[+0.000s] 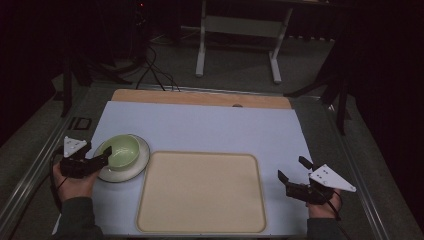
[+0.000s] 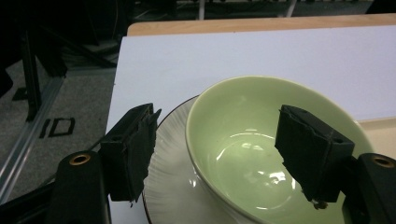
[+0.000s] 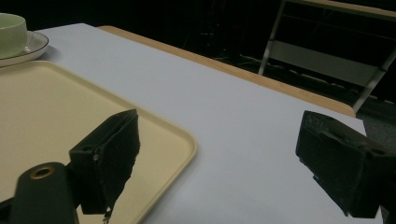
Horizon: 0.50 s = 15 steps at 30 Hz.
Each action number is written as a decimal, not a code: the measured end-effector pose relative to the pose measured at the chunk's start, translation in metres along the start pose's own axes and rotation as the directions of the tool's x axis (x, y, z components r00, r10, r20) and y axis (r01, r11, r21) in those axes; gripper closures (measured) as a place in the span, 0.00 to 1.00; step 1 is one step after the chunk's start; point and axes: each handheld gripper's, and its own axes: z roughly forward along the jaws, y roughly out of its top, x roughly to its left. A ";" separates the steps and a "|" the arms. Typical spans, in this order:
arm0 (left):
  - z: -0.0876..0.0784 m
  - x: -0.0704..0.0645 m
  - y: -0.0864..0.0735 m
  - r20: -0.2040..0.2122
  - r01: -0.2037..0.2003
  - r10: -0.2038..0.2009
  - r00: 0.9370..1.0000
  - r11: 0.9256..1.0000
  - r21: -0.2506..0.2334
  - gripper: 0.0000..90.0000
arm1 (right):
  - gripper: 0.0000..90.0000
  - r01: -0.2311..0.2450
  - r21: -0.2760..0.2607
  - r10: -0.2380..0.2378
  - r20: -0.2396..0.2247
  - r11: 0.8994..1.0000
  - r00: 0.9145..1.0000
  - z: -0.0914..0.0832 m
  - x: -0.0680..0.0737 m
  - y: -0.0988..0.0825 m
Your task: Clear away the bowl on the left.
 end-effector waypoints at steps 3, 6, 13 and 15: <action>0.006 0.002 0.000 -0.007 0.013 -0.013 1.000 1.000 0.028 0.36 | 0.15 0.000 -0.001 0.000 0.000 1.000 1.000 0.000 0.000 0.000; 0.012 0.003 0.000 -0.005 0.030 -0.029 1.000 0.998 0.060 0.41 | 0.15 0.000 -0.002 0.000 0.000 1.000 1.000 0.000 0.000 0.000; 0.024 0.006 -0.002 -0.013 0.058 -0.057 0.998 0.991 0.119 0.45 | 0.15 0.000 -0.005 0.000 0.001 1.000 1.000 0.000 0.000 0.000; 0.026 0.006 -0.002 -0.005 0.062 -0.061 0.998 0.989 0.131 0.46 | 0.15 -0.001 -0.004 0.001 0.001 1.000 1.000 -0.001 0.000 0.000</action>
